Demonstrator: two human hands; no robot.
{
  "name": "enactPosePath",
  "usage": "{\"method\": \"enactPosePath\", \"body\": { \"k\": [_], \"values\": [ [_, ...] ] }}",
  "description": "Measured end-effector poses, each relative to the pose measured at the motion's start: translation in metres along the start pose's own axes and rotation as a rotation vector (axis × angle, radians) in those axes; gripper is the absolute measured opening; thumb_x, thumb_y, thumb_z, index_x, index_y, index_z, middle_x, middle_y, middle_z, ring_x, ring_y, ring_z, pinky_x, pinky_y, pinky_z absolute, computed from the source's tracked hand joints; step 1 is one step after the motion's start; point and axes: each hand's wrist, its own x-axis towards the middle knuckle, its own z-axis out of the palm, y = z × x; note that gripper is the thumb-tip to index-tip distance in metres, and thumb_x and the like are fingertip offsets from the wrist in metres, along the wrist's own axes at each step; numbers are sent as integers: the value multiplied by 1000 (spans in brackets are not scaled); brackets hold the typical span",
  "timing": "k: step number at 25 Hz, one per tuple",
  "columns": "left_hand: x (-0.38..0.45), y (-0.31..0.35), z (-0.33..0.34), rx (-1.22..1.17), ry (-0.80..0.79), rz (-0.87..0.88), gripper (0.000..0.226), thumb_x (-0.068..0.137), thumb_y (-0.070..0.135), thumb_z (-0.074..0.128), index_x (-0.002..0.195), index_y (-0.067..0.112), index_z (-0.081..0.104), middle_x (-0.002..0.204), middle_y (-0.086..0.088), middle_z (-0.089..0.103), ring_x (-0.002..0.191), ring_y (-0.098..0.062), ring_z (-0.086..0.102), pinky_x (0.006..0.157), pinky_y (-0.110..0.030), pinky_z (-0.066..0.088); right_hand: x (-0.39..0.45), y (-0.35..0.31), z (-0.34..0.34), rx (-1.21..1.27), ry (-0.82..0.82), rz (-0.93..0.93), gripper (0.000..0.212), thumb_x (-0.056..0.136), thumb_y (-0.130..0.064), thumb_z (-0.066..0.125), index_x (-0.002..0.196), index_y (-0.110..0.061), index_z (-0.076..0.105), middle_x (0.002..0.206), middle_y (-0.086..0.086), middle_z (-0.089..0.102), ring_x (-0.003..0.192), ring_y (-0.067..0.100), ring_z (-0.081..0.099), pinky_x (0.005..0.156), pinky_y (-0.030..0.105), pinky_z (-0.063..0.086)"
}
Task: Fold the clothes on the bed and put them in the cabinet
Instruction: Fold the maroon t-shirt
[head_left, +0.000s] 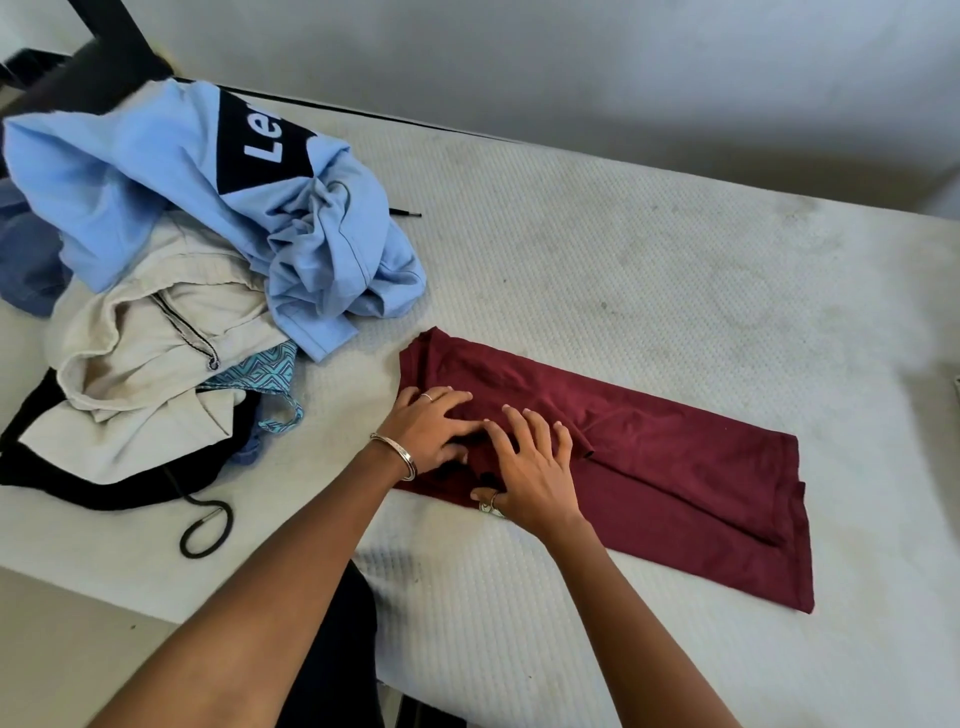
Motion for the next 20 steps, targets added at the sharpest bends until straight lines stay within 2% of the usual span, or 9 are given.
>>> {"method": "enactPosePath", "body": {
  "k": [3,5,6,9,11,13,16,18,20],
  "values": [
    [3,7,6,-81,239,90,33,90,45,44,108,38,71,124,8,64,119,-22,58,98,-51,40,2,-12,16,-10,135,74,78,73,-54,72,138,-16,51,145,11,48,136,33,42,111,57,28],
    [7,7,5,-300,416,75,34,89,42,45,99,29,74,103,9,72,101,-19,65,86,-47,50,1,-12,21,49,351,132,50,83,-36,57,128,-15,59,134,8,58,130,28,49,110,50,29],
    [8,6,1,-352,432,60,33,89,43,46,102,29,73,100,10,71,99,-18,65,86,-47,50,2,-8,18,115,442,159,42,84,-26,47,120,-14,63,124,6,65,123,25,55,108,47,28],
    [12,-10,-13,-153,158,12,48,84,54,52,131,45,52,126,16,57,122,-14,47,106,-55,26,11,5,-4,364,474,74,44,79,-12,36,111,-13,65,88,1,72,84,24,67,91,41,43],
    [19,-24,-24,-21,-13,-61,56,83,38,61,136,49,43,136,21,48,133,-11,33,110,-58,9,17,5,-17,316,414,-34,43,82,-14,38,117,-20,62,83,-2,70,69,22,62,61,37,53],
    [31,-32,-34,-39,-1,-185,51,86,15,56,126,47,54,131,20,54,134,-9,32,112,-54,5,22,3,-22,181,382,-92,39,86,-18,45,121,-26,61,83,-5,70,64,20,61,44,32,50],
    [46,-38,-37,-18,31,-229,47,90,13,51,124,44,58,128,15,57,134,-10,32,112,-49,8,28,5,-17,147,271,-25,32,95,-21,52,126,-25,58,77,-1,68,64,26,63,49,35,50],
    [44,-46,-31,58,5,-162,45,89,27,58,129,46,52,133,17,50,136,-14,28,111,-51,9,27,11,-21,411,174,103,27,101,-28,48,126,-23,56,75,7,67,67,31,63,63,41,52],
    [43,-52,-27,82,-2,-155,50,83,42,66,130,46,50,134,16,45,135,-17,26,109,-53,10,28,23,-28,714,261,265,22,101,-27,51,116,-15,62,72,10,66,63,28,61,66,39,50]
  ]
}}
